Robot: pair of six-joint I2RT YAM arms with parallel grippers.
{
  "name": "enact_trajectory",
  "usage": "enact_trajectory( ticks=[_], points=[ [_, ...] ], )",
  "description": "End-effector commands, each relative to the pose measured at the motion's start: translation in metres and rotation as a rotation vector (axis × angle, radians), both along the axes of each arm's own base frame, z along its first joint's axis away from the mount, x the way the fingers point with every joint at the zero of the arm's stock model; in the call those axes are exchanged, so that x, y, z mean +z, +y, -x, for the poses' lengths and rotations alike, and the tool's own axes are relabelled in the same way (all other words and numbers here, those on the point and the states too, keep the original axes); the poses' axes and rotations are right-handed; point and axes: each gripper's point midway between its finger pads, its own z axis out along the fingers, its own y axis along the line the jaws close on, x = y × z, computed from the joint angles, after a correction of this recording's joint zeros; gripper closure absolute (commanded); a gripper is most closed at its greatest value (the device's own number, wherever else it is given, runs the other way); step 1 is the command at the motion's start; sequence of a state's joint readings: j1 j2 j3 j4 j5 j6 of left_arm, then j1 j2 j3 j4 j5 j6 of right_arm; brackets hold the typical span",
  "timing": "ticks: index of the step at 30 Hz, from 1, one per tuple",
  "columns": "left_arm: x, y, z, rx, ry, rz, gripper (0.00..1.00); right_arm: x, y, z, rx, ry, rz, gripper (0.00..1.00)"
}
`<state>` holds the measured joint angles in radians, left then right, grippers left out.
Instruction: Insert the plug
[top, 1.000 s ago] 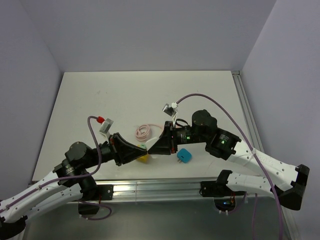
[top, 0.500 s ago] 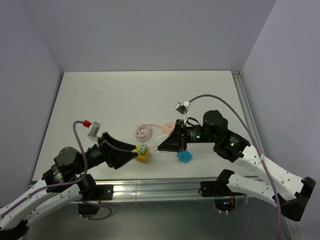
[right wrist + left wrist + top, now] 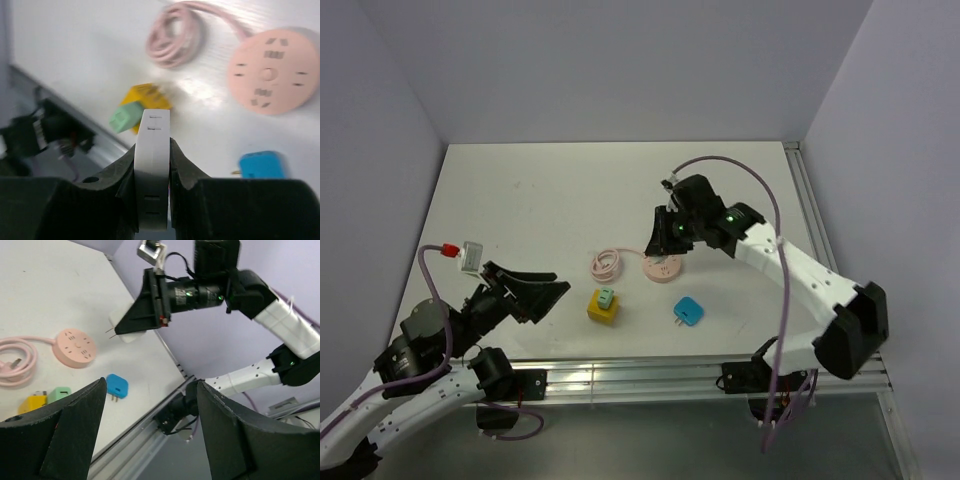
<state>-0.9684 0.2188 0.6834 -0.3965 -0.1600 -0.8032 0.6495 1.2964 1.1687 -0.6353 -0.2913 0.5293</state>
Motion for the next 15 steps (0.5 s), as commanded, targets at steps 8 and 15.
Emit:
enact_trajectory(
  ticks=[8, 15],
  points=[
    [-0.002, -0.007, -0.020, 0.059, -0.060, -0.068, 0.23, -0.066, -0.066, -0.064, -0.161, 0.081, 0.540, 1.00],
    [-0.010, -0.016, -0.028, 0.064, -0.065, -0.108, 0.23, -0.093, -0.073, -0.070, -0.165, 0.104, 0.615, 1.00]
  ],
)
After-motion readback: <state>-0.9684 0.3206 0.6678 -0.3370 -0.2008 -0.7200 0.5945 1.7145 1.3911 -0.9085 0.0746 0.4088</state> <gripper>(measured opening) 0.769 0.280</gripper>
